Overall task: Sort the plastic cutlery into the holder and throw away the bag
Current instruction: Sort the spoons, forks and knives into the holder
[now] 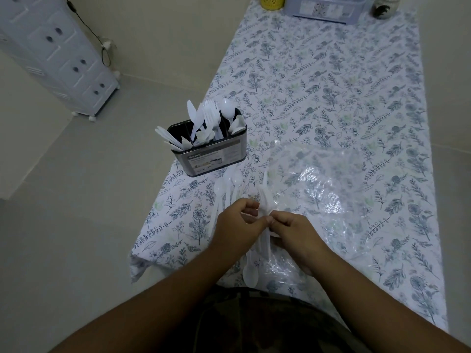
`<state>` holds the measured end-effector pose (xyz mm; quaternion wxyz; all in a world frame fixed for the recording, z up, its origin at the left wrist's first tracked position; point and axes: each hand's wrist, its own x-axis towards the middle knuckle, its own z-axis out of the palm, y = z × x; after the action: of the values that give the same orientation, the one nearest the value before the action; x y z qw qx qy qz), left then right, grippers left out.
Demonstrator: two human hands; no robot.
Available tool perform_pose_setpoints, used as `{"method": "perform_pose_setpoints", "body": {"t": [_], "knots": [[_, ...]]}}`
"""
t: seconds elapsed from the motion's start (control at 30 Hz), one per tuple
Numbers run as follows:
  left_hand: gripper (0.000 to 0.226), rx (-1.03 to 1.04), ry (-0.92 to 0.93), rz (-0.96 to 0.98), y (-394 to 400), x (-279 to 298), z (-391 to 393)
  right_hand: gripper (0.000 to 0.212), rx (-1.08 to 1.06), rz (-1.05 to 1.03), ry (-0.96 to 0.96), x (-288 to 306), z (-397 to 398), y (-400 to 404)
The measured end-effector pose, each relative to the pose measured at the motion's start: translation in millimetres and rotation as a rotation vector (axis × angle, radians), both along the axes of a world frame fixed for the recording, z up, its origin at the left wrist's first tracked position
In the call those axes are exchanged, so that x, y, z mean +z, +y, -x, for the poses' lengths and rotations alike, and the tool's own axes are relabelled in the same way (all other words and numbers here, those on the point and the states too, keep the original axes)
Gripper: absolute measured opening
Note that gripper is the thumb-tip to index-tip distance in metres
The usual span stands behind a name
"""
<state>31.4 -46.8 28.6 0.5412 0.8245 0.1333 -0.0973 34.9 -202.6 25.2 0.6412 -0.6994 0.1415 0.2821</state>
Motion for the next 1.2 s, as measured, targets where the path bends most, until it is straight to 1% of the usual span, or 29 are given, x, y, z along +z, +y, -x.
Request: {"method": "perform_pose_setpoints", "body": {"t": [0.17, 0.33, 0.47, 0.57, 0.63, 0.77, 0.83, 1.07, 1.2], "knots": [[0.037, -0.049, -0.057, 0.010, 7.0, 4.5, -3.7, 0.016, -0.032, -0.004, -0.085, 9.5, -3.4, 2.0], [0.038, -0.073, -0.237, -0.032, 19.1, 19.2, -18.2, 0.019, 0.046, 0.131, -0.331, 30.1, -25.2, 11.2], [0.036, -0.089, -0.393, -0.087, 36.7, 60.9, -50.4, 0.017, 0.068, 0.156, -0.483, 60.6, -63.3, 28.6], [0.032, -0.075, -0.464, -0.067, 54.4, 98.5, -80.7, 0.023, 0.084, 0.133, -0.599, 91.3, -97.2, 46.3], [0.029, -0.057, -0.509, -0.106, 66.0, 120.0, -101.3, 0.021, 0.101, 0.131, -0.667, 109.4, -119.5, 57.6], [0.025, -0.034, -0.527, -0.146, 84.2, 147.6, -133.5, 0.017, 0.117, 0.155, -0.781, 132.7, -156.8, 77.0], [0.024, -0.028, -0.510, -0.158, 90.0, 151.1, -142.6, 0.016, 0.130, 0.181, -0.790, 135.6, -168.2, 84.8], [0.027, -0.029, -0.438, -0.191, 99.3, 126.3, -149.8, 0.015, 0.190, 0.308, -0.770, 112.1, -181.9, 97.8], [0.028, -0.032, -0.491, -0.261, 101.2, 119.5, -151.1, 0.014, 0.202, 0.401, -0.823, 107.4, -181.5, 100.3]]}}
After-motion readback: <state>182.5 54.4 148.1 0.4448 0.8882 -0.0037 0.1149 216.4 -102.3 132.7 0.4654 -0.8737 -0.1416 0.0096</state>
